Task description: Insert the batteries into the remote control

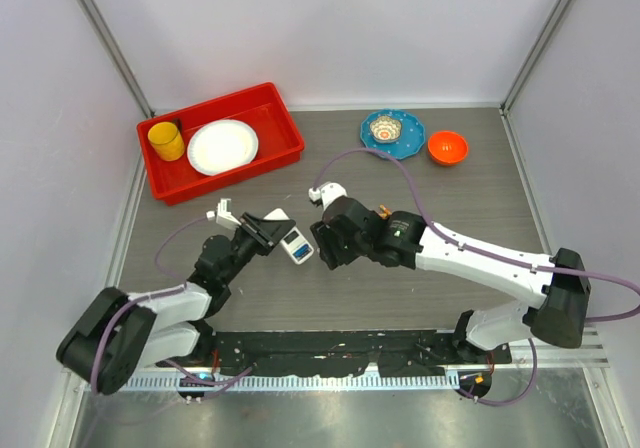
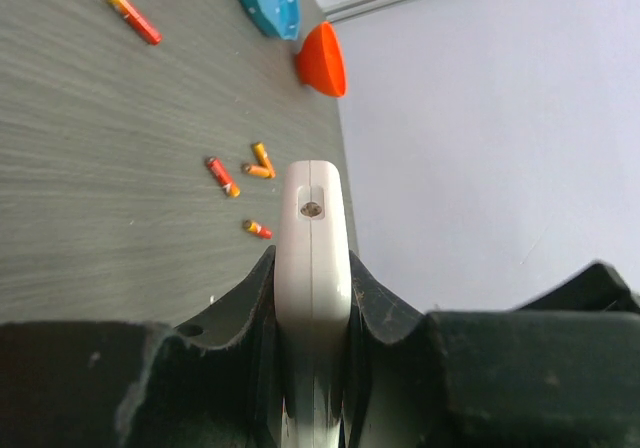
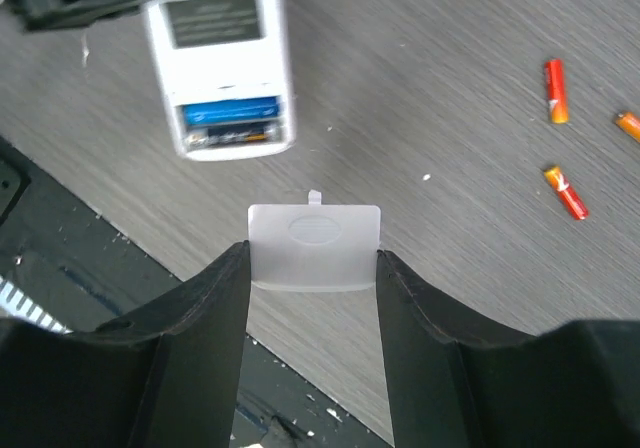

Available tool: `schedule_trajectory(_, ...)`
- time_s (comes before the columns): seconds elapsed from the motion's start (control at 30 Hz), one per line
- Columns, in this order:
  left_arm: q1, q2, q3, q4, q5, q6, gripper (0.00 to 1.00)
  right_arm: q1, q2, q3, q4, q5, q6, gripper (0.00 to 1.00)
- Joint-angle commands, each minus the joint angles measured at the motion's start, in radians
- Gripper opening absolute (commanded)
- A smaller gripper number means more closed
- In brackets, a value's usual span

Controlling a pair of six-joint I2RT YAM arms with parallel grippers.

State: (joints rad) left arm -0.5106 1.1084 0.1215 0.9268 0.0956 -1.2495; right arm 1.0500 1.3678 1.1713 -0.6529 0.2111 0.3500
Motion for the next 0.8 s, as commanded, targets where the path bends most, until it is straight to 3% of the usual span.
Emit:
schedule_trajectory(0.0,-0.005,0.144,0.032,0.395,0.021,-0.05,0.0,0.035,0.0,0.076,-0.04,0.017,-0.014,0.01)
schedule_trajectory(0.27,-0.005,0.3,0.038,0.607,0.038,-0.113,0.0,0.038,0.086,0.133,-0.01,-0.03,-0.023,0.01)
schedule_trajectory(0.77,-0.005,0.289,0.026,0.619,0.058,-0.11,0.0,0.045,0.235,0.257,-0.094,-0.09,-0.06,0.01)
